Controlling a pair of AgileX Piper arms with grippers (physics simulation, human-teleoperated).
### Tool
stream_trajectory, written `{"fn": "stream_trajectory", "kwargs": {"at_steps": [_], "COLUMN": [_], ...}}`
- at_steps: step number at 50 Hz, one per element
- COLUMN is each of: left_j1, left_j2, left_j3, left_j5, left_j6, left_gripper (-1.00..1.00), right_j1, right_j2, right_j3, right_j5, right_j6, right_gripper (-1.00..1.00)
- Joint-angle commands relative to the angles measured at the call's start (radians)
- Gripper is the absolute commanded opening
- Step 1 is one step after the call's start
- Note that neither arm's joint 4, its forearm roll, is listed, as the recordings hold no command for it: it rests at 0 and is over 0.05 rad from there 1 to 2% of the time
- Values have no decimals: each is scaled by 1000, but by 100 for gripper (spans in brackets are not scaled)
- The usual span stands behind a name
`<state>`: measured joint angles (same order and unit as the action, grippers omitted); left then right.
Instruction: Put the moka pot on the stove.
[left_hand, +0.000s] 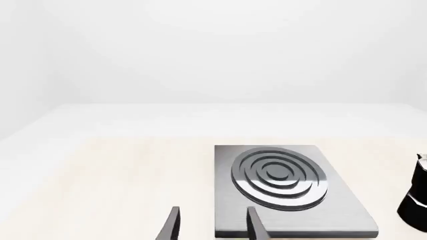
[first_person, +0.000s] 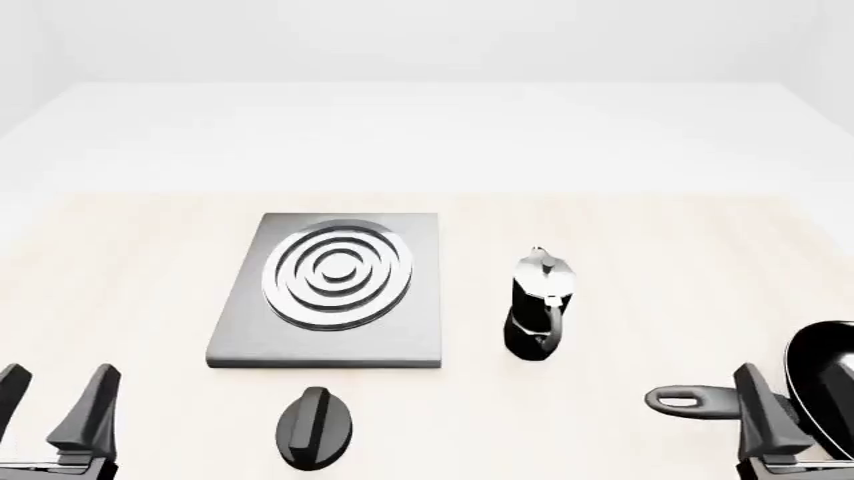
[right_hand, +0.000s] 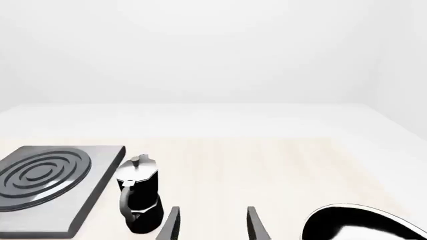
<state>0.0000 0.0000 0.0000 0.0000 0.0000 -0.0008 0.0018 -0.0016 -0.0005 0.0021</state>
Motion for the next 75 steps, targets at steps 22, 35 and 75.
{"fn": "stream_trajectory", "kwargs": {"at_steps": [22,35,75], "left_j1": [0,0,0], "left_j2": [0,0,0], "left_j3": [0,0,0], "left_j5": [0,0,0], "left_j6": [0,0,0], "left_gripper": [100,100,100], "right_j1": [113,236,373], "right_j2": [73,235,505], "right_j3": [-170,-260,-182], "right_j5": [97,82,-148], "right_j6": [-42,-63,-12], "right_gripper": [100,100,100]}}
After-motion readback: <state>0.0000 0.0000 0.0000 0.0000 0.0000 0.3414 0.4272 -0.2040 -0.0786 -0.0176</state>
